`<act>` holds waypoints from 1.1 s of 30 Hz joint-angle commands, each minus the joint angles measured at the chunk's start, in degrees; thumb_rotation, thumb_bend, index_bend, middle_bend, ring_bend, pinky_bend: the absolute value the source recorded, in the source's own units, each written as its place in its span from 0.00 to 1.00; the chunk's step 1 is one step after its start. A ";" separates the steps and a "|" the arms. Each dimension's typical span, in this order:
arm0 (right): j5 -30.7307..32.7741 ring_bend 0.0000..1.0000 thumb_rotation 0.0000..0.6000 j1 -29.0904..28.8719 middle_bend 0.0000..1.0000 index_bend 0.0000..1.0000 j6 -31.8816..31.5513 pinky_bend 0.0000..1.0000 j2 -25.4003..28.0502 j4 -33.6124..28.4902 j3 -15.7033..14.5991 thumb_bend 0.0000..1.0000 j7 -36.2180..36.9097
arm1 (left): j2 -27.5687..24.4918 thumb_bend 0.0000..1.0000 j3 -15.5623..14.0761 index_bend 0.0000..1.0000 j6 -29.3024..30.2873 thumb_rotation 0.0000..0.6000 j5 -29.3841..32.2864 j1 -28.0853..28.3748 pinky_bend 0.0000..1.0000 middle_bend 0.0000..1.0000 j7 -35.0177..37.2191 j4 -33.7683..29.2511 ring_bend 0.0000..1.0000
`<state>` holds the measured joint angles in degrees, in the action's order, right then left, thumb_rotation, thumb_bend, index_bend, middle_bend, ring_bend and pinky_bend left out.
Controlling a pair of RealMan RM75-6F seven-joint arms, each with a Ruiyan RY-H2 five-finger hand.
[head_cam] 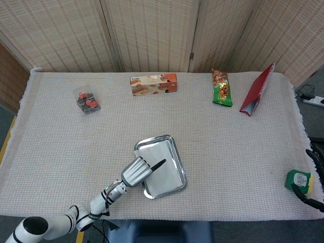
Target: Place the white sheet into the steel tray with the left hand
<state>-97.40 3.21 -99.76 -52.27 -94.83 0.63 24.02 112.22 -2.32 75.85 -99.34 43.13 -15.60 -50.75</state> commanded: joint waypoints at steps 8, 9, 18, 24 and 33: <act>-0.71 0.00 1.00 0.22 0.00 0.00 -0.72 0.00 0.07 0.03 -0.19 0.36 0.14 | -6.84 0.07 1.01 0.20 -5.32 1.00 -0.10 1.84 1.00 1.00 -8.31 -12.69 1.00; -0.93 0.00 1.00 0.20 0.00 0.00 -0.69 0.00 0.06 0.00 -0.29 0.36 0.00 | -6.70 0.07 1.21 0.20 -5.72 1.00 -0.12 2.05 1.00 1.00 -8.73 -12.73 1.00; -1.11 0.00 1.00 0.03 0.00 0.00 -0.22 0.00 -0.02 0.05 -0.58 0.36 -0.21 | -4.83 0.06 3.72 0.18 -12.65 1.00 2.49 4.58 1.00 1.00 -13.76 -9.69 1.00; -0.56 0.00 1.00 0.07 0.00 0.00 -0.44 0.00 0.22 0.41 -0.40 0.36 0.83 | -6.86 0.06 4.77 0.18 -14.92 1.00 4.05 5.21 1.00 1.00 -16.11 -13.20 1.00; -2.03 0.00 1.00 0.37 0.00 0.00 -1.71 0.00 0.40 0.44 -0.76 0.36 1.39 | -11.87 0.06 4.53 0.18 -18.51 1.00 6.28 4.95 1.00 1.00 -23.76 -24.06 1.00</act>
<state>-99.33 3.55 -101.38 -51.87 -94.38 -0.08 25.37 101.61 2.16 58.24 -93.75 48.14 -37.42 -72.97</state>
